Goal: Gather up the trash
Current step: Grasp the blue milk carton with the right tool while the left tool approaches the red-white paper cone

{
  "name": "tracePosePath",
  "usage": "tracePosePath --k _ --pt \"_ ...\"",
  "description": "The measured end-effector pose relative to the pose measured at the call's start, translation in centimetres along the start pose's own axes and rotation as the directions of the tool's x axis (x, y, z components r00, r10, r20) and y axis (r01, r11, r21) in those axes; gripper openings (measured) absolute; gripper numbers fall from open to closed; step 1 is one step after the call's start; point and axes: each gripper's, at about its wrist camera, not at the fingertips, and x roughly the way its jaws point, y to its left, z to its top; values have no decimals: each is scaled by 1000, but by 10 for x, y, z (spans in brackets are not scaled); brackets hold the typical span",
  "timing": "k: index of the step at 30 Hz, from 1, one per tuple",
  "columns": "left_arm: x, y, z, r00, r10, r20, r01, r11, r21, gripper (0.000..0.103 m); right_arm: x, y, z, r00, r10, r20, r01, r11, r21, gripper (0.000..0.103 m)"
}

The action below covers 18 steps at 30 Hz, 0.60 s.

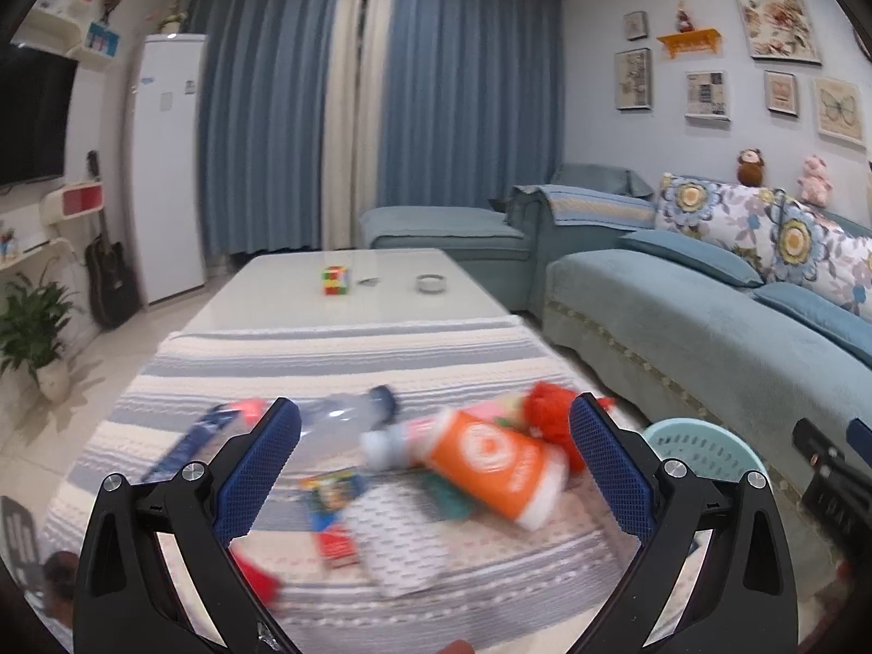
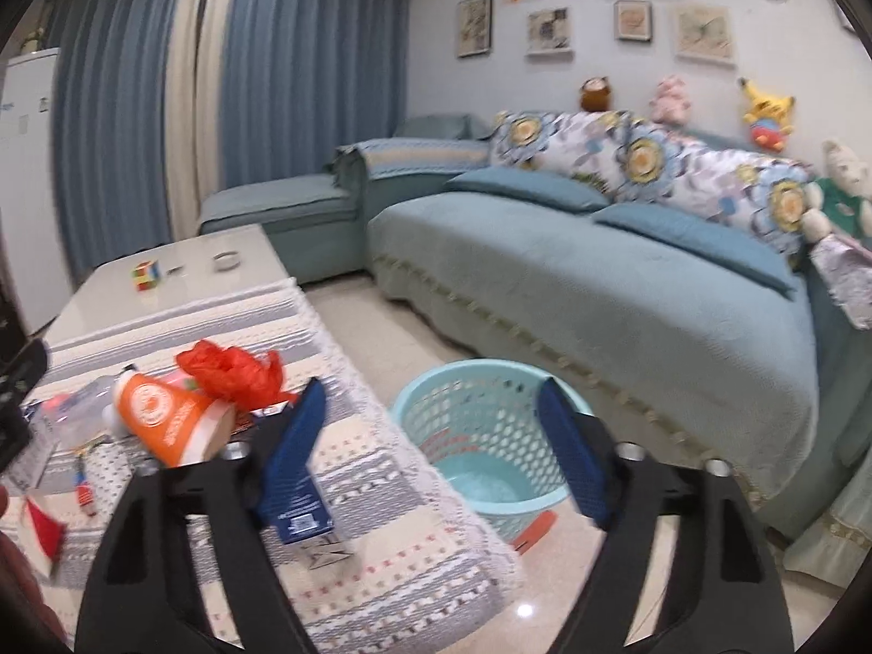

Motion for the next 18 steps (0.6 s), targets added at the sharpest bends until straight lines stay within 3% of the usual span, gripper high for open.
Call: tracePosePath --k 3,5,10,15,18 --pt "-4 38 -3 999 41 -36 -41 999 -24 96 9 8 4 999 35 -13 -35 999 -34 48" --pt "-3 67 -7 995 49 -83 -52 998 -35 96 18 13 5 996 84 -40 -86 995 -58 28" --pt "3 124 -29 978 52 -200 -62 997 -41 96 32 30 5 989 130 -70 -138 983 -121 27" --pt "25 158 -54 938 -29 -345 12 999 -52 96 44 48 -3 982 162 -100 -178 968 -176 28" --pt "39 162 -71 912 -73 -404 57 997 -51 95 52 55 -9 977 173 -127 -196 960 -201 53"
